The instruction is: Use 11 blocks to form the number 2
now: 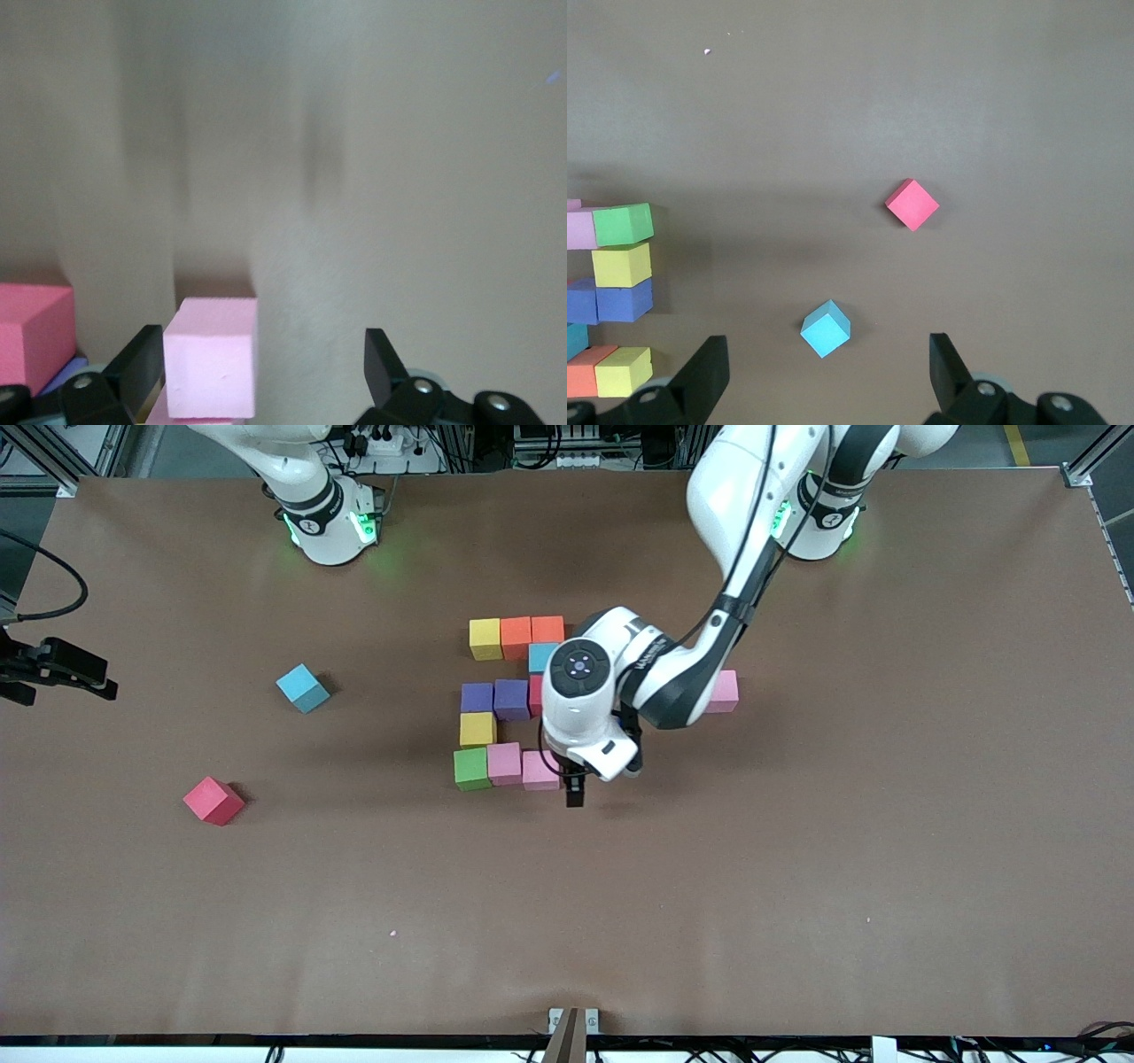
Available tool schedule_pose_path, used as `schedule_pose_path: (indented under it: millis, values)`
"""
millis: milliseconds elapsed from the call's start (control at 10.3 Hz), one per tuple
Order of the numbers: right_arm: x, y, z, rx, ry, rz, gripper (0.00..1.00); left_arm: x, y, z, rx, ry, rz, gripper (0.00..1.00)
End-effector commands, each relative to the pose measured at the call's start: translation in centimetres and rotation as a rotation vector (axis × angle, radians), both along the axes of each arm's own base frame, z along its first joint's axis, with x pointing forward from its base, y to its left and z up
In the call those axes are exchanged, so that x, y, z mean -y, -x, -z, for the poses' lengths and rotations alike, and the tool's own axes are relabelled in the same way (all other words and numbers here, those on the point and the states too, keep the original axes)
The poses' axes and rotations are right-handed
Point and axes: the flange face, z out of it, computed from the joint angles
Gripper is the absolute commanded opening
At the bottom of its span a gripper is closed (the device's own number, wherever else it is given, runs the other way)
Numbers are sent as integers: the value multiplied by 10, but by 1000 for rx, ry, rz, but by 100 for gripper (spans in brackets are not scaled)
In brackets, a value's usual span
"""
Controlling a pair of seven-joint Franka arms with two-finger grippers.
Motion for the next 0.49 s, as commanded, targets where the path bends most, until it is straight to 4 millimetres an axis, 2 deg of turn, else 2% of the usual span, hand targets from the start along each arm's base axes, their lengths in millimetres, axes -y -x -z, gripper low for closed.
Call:
schedule_pose_path:
  millis: [0, 195, 390]
  values:
    - [-1, 6, -7, -3, 5, -12, 100, -64, -32, -44, -26, -4, 7, 100]
    - [-1, 6, -7, -5, 5, -12, 100, -119, -52, -73, -26, -8, 54, 100]
    - [-3, 6, -7, -3, 5, -15, 100, -175, -63, -104, -13, -1, 113, 100]
